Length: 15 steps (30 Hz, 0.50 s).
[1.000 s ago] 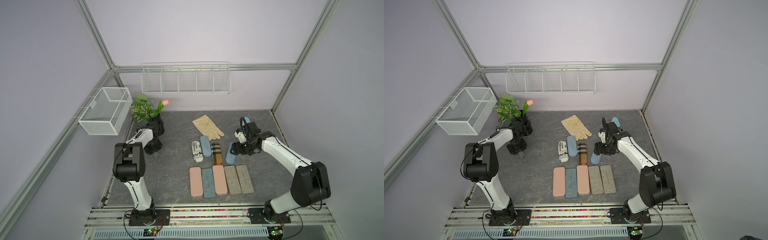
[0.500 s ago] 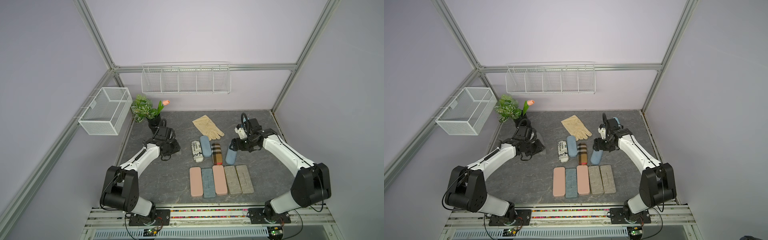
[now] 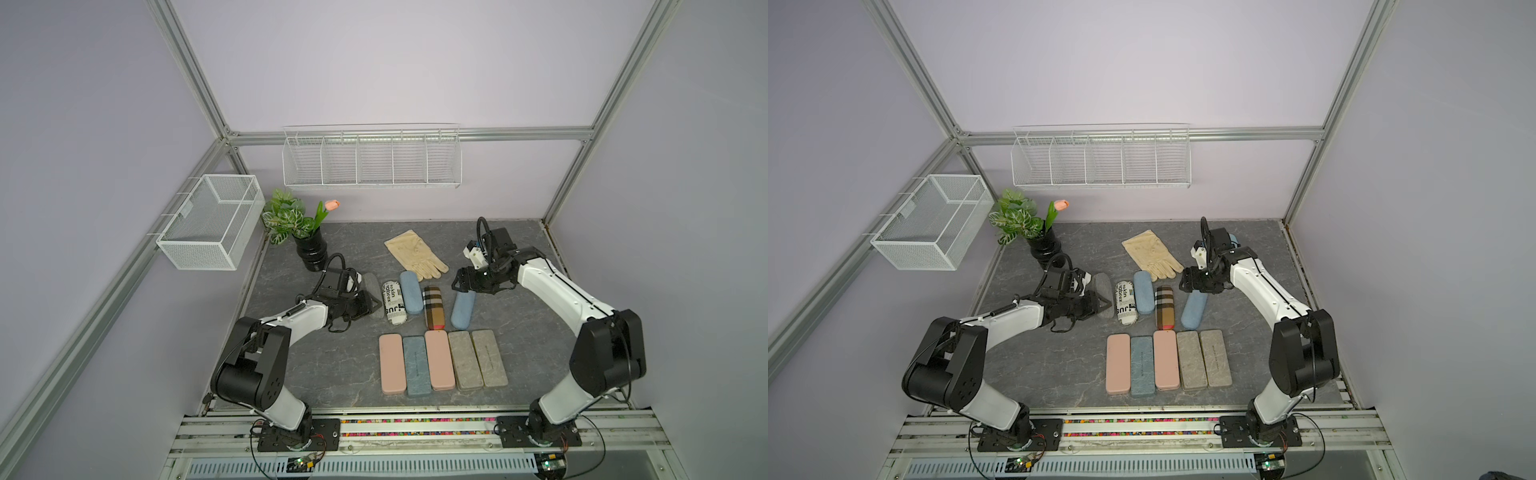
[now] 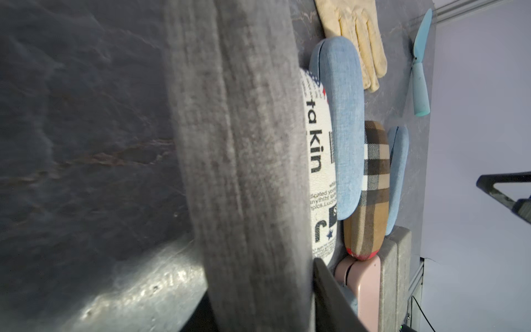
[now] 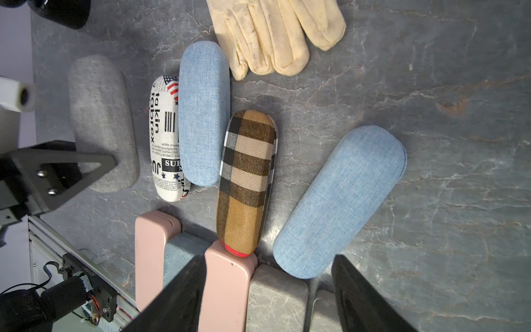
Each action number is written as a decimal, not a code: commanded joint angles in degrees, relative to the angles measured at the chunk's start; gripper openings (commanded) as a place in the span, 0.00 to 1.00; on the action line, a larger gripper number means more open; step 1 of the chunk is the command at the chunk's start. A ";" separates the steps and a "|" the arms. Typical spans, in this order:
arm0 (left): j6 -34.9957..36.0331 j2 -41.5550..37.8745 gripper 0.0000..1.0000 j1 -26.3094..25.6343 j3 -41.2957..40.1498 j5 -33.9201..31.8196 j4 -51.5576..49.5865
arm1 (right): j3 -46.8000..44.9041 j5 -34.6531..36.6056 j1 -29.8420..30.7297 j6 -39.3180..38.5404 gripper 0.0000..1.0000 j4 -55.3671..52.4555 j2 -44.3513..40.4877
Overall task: Close the glasses case
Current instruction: Place the glasses case at the center of the board.
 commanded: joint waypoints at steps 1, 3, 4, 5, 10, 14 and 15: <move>0.20 1.28 0.27 -0.86 -0.45 2.85 4.82 | 2.38 -2.28 0.36 0.34 0.72 -0.18 1.44; 0.39 1.54 0.27 -1.45 -0.72 3.03 4.61 | 3.32 -2.63 0.54 0.46 0.72 -0.26 2.30; 0.39 1.54 0.27 -1.63 -0.88 3.03 4.53 | 3.61 -2.71 0.63 0.46 0.72 -0.22 2.59; 0.39 1.48 0.27 -1.87 -1.24 2.96 4.59 | 3.92 -2.74 0.74 0.51 0.72 -0.23 2.86; 0.56 0.70 0.28 -2.45 -2.97 2.59 3.97 | 4.59 -2.93 1.35 0.66 0.72 -0.05 3.59; 0.88 0.47 0.34 -2.53 -3.96 2.64 3.27 | 4.69 -2.93 1.74 0.63 0.72 -0.12 3.77; 1.09 0.41 0.38 -2.56 -4.10 2.29 2.88 | 4.77 -2.95 1.86 0.58 0.72 -0.09 3.76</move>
